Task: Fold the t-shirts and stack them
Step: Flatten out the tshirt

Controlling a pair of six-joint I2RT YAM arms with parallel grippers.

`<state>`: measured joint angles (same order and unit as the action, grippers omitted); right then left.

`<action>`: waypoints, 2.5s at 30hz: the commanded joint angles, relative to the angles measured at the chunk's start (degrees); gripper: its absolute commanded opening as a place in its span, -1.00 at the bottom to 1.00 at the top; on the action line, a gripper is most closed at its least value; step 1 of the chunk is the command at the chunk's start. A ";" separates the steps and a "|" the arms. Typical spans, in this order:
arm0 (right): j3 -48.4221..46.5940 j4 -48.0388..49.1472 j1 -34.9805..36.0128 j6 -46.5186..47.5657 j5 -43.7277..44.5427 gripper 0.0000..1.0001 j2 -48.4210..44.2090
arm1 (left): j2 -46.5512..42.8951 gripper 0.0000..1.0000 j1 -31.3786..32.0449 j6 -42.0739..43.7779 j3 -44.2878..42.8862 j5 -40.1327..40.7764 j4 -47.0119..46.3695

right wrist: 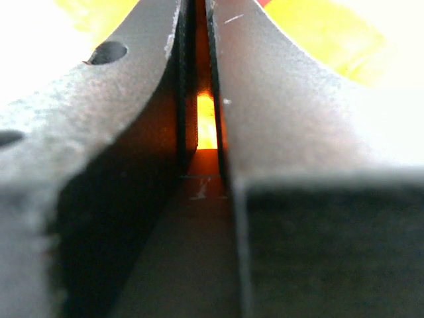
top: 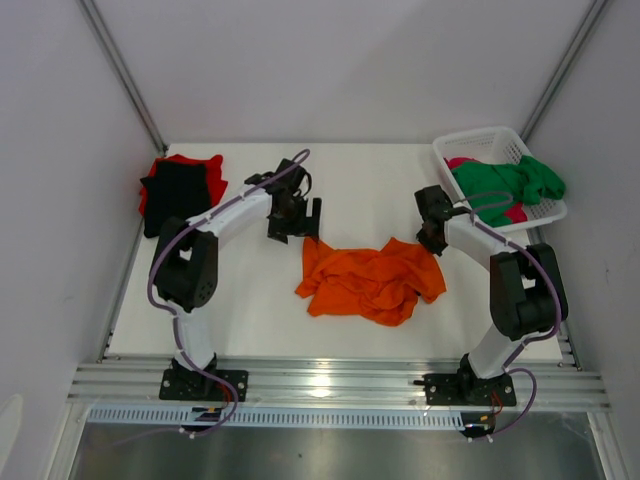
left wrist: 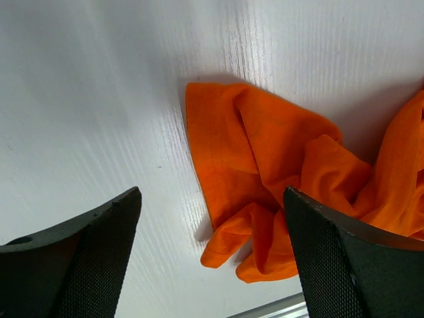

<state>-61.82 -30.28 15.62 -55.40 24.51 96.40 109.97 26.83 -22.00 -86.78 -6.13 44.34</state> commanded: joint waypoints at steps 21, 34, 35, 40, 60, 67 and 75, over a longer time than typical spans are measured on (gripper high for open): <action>1.35 -1.01 -1.38 0.55 0.71 -0.90 -5.70 | 0.94 0.72 0.15 -1.03 1.79 -9.70 -6.20; 1.09 -1.09 -1.64 0.29 0.36 -0.90 -5.61 | 6.39 0.76 0.07 1.34 -3.03 -6.61 -1.89; 1.09 -1.27 -1.64 0.29 0.45 -0.91 -5.78 | 7.35 0.76 -0.02 1.69 -3.56 -6.61 -1.19; 1.09 -1.88 -1.99 0.38 0.71 -0.90 -6.31 | 9.64 0.76 -1.07 2.22 -6.81 -8.54 -0.30; 2.05 -0.05 -3.75 2.48 0.97 -0.91 -9.47 | 10.53 -0.99 -3.54 2.84 -8.75 -13.29 0.05; 2.15 11.28 -3.23 12.76 2.29 -0.91 -14.83 | 3.06 -0.99 -3.98 5.21 -14.02 -9.87 1.63; -1.98 16.04 -3.14 21.37 2.64 -0.89 -17.73 | -1.16 -0.99 -4.94 6.53 -30.01 -4.95 8.74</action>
<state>-60.05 -19.09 12.23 -39.70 25.26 81.19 114.10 22.65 -17.41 -110.87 -14.35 50.28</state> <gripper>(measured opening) 0.054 0.012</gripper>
